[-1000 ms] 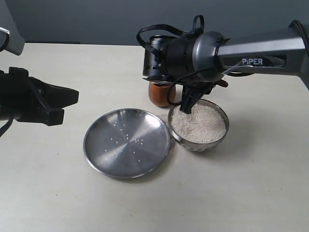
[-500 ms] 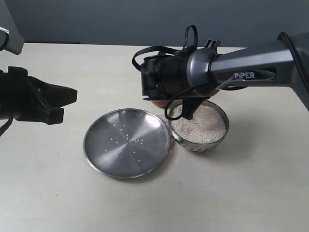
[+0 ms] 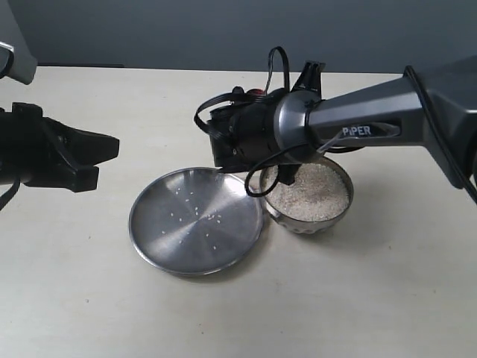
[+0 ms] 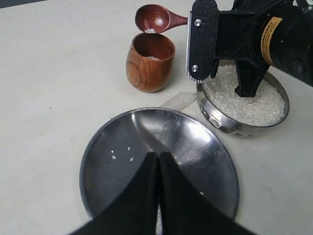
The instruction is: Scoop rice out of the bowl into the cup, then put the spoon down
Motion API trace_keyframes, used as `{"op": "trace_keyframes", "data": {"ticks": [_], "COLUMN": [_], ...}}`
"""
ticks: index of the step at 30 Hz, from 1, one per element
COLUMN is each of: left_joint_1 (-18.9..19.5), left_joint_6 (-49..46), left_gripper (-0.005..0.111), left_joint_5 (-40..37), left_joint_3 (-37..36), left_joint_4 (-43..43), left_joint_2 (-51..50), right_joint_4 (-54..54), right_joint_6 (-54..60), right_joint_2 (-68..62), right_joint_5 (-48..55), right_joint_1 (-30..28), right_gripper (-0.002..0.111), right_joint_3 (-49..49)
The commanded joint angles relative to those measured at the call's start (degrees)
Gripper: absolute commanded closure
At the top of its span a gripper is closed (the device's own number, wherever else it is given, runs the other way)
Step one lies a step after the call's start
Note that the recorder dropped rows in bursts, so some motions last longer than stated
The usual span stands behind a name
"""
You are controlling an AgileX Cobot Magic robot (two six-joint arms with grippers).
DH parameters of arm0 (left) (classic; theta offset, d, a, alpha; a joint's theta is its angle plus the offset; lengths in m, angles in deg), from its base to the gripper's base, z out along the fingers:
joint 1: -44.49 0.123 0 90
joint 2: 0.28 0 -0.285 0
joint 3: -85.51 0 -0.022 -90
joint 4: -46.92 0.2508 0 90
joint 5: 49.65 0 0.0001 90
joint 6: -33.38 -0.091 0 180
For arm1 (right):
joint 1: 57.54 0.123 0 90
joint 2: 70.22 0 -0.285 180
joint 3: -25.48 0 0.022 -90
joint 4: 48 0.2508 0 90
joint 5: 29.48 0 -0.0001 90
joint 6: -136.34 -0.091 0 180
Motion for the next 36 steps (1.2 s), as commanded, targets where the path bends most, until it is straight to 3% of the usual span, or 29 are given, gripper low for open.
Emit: {"op": "trace_keyframes", "data": {"ticks": [1, 25, 36], "left_joint_1": [-0.39, -0.39, -0.39], "left_joint_6": [-0.04, -0.04, -0.04], "left_gripper": [0.106, 0.106, 0.106], "left_joint_5": [-0.13, 0.77, 0.78], "left_joint_3": [0.46, 0.46, 0.46], "left_joint_4": [-0.59, -0.60, -0.60], "left_joint_2": [-0.20, -0.20, -0.20], "right_joint_4": [-0.50, 0.68, 10.17], "right_joint_6": [0.11, -2.37, -0.52], "right_joint_2": [0.01, 0.13, 4.41], "right_joint_5": [0.35, 0.35, 0.35], "right_joint_1": [1.54, 1.57, -1.57], "right_gripper": [0.109, 0.109, 0.109], "right_joint_3": [0.17, 0.17, 0.17]}}
